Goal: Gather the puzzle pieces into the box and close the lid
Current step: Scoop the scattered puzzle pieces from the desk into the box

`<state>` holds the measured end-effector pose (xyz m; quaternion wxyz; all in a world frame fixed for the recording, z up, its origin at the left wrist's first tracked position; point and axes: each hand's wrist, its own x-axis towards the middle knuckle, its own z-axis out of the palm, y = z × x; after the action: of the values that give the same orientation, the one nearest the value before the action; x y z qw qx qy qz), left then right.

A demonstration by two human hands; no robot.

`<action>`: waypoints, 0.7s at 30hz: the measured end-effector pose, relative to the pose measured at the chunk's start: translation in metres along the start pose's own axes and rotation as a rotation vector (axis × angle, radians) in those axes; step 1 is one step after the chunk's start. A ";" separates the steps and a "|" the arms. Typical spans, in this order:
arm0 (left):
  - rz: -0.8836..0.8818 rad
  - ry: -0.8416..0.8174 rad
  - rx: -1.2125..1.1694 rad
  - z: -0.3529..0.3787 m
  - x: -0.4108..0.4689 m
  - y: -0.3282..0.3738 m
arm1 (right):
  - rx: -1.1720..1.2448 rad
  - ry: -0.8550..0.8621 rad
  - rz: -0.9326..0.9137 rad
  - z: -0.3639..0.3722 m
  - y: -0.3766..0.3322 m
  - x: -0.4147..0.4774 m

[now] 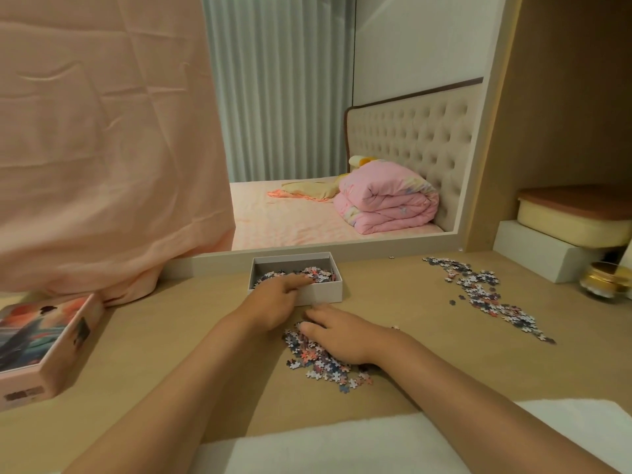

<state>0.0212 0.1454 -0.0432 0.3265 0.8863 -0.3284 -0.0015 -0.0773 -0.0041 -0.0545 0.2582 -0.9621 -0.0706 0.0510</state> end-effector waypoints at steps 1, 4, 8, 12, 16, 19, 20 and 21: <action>-0.003 -0.004 -0.019 -0.001 -0.005 0.001 | 0.044 0.009 -0.004 -0.002 -0.004 0.000; -0.016 -0.024 -0.045 -0.006 -0.017 0.000 | 0.153 0.119 -0.023 -0.013 -0.008 -0.006; 0.099 0.083 0.085 -0.007 -0.035 0.009 | 0.110 0.309 0.073 -0.029 0.004 -0.023; 0.204 -0.084 0.088 0.008 -0.060 0.040 | -0.135 0.238 0.248 -0.023 0.027 -0.049; 0.151 -0.409 0.414 0.035 -0.068 0.048 | -0.224 0.100 0.370 -0.002 0.033 -0.061; 0.166 -0.346 0.402 0.039 -0.067 0.039 | -0.157 0.124 0.367 0.007 0.024 -0.050; 0.186 -0.317 0.378 0.038 -0.067 0.036 | -0.126 0.135 0.349 0.010 0.019 -0.045; 0.210 -0.287 0.348 0.037 -0.068 0.032 | -0.098 0.152 0.318 0.012 0.013 -0.040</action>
<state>-0.0586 0.1455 -0.0679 0.1174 0.8808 -0.4573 -0.0369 -0.1171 -0.0159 -0.0694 0.2042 -0.9737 0.0997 0.0150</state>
